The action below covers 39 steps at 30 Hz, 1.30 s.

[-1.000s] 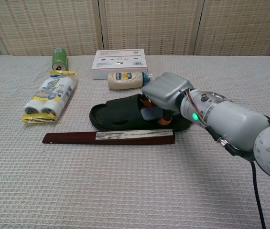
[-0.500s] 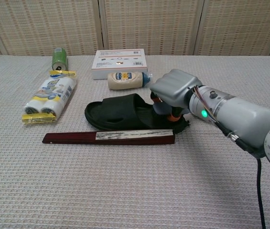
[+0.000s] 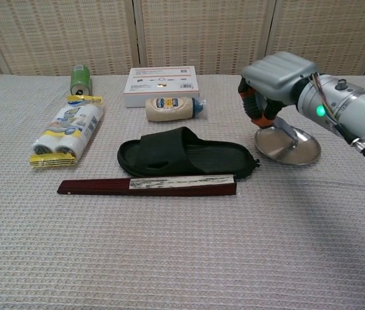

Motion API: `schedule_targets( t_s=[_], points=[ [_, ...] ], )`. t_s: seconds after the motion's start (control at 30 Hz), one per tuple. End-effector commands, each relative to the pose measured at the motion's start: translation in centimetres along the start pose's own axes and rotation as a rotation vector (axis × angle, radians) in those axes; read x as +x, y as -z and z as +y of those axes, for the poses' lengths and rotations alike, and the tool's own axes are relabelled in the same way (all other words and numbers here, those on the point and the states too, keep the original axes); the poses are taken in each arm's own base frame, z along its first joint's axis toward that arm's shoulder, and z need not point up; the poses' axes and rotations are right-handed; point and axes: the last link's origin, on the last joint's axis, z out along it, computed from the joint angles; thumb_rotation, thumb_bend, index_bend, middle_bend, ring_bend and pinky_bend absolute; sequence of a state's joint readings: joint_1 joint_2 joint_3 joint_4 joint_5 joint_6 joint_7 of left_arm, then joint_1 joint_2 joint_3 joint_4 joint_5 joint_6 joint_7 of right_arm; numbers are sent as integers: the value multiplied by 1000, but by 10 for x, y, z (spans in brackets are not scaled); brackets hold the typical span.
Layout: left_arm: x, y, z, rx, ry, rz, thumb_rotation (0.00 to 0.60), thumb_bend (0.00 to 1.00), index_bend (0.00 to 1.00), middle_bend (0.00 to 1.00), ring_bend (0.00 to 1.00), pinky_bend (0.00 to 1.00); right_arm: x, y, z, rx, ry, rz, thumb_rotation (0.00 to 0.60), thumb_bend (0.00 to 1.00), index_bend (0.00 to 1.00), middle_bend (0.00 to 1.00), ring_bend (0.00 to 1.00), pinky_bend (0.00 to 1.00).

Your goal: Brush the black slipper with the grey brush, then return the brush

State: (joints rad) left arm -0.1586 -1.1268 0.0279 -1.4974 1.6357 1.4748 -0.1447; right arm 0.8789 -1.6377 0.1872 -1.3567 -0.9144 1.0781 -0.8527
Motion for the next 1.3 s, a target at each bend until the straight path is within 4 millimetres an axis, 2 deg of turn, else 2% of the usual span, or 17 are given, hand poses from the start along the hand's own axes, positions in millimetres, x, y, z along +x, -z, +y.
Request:
schedule_targets(
  t_s=[0.03,0.2,0.37,0.67,0.77,0.93,1.1,1.3],
  points=[
    [-1,0,1,0,-1,-3,600,471,0,0,0,168,-14,0,27,-57,60,-48,600,288,945,615,530,802],
    [-3,-2,1,5,-3,-11,600,470,0,0,0,168,-22,2,54,-92,173,-101,600,288,947,616,530,802],
    [-4,-5,0,10,-5,-19,600,470,0,0,0,168,-21,-2,60,-95,202,-123,600,288,950,617,530,802],
    [-5,-6,-2,19,-4,-20,600,472,0,0,0,168,4,-14,57,-90,226,-70,600,289,954,620,530,802],
    [-4,-5,-2,21,-4,-17,600,470,0,0,0,168,15,-12,64,-93,270,-59,600,290,954,620,530,802],
    [-5,-5,-1,20,-6,-19,600,471,0,0,0,168,21,-2,89,-117,414,-107,600,292,954,620,530,802],
    [-6,-4,2,7,-11,-23,600,471,0,0,0,168,2,12,108,-143,495,-189,600,293,953,620,530,802],
    [-9,-5,4,5,-14,-36,600,470,0,0,0,168,-38,14,110,-149,422,-240,600,292,954,620,530,802]
  ],
)
